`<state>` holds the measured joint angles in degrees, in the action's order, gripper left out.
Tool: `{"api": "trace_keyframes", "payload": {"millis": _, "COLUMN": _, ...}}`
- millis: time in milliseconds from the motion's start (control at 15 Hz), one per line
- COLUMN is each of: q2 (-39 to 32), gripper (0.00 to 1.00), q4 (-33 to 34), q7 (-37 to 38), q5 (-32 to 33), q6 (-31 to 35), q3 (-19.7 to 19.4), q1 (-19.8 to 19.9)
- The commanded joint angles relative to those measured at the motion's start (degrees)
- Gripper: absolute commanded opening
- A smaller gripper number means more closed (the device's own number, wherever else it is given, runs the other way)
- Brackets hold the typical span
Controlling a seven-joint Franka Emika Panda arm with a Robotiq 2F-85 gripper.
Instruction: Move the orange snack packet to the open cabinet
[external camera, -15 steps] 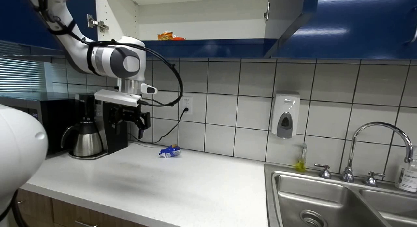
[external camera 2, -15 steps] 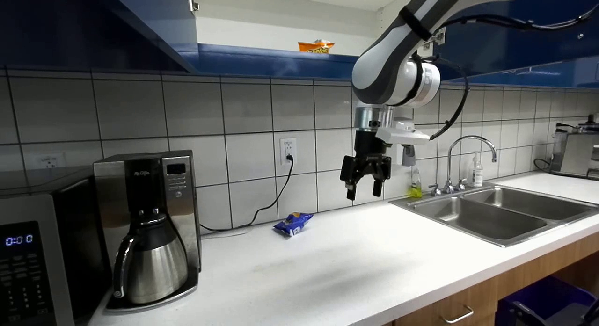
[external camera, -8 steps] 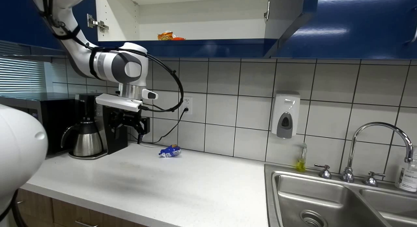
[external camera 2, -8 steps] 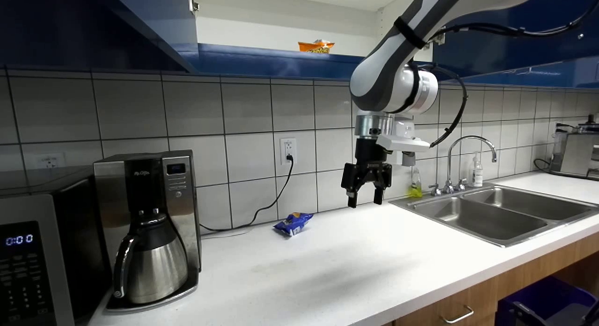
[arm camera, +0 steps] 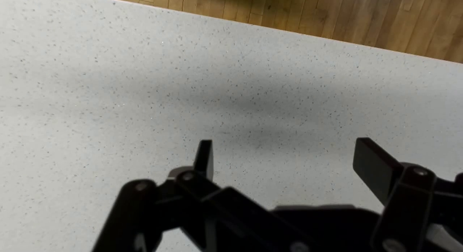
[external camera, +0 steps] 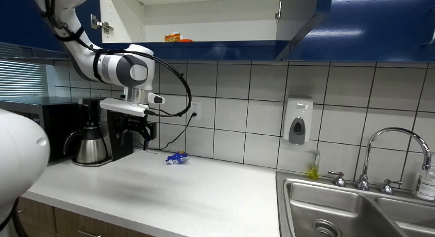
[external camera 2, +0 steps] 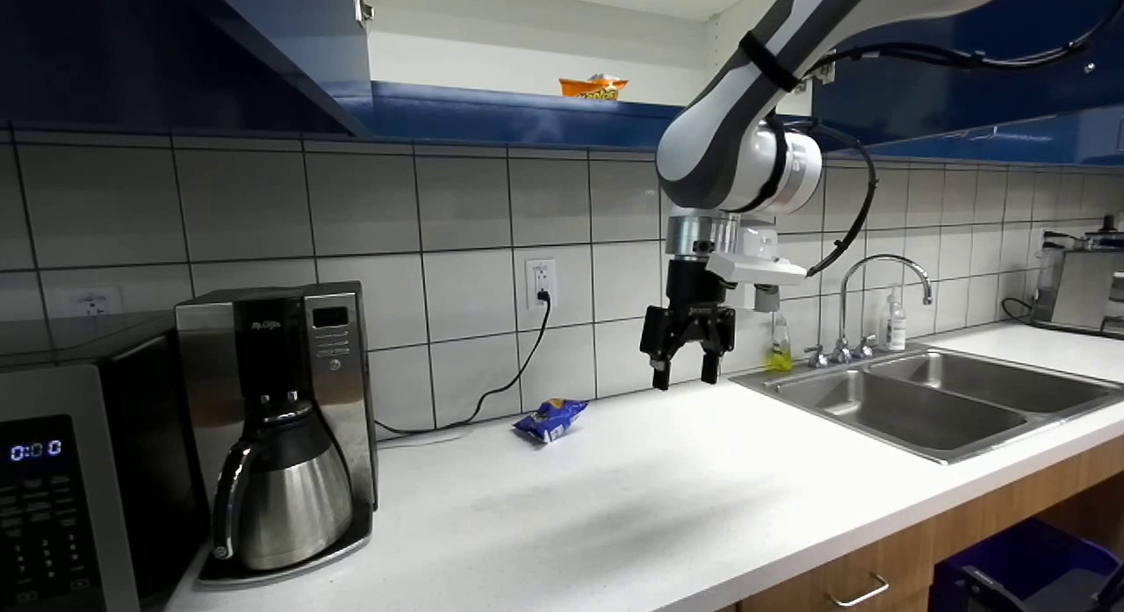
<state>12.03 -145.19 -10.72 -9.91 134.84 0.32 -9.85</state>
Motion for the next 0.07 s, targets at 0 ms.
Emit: {"api": "trace_keyframes", "payload": {"millis": 0, "q2": 0.0, "gripper": 1.00, "q4": 0.1, "q7": -0.2, "q5": -0.3, "q6": -0.1, "q3": 1.0, "q1": 1.0}}
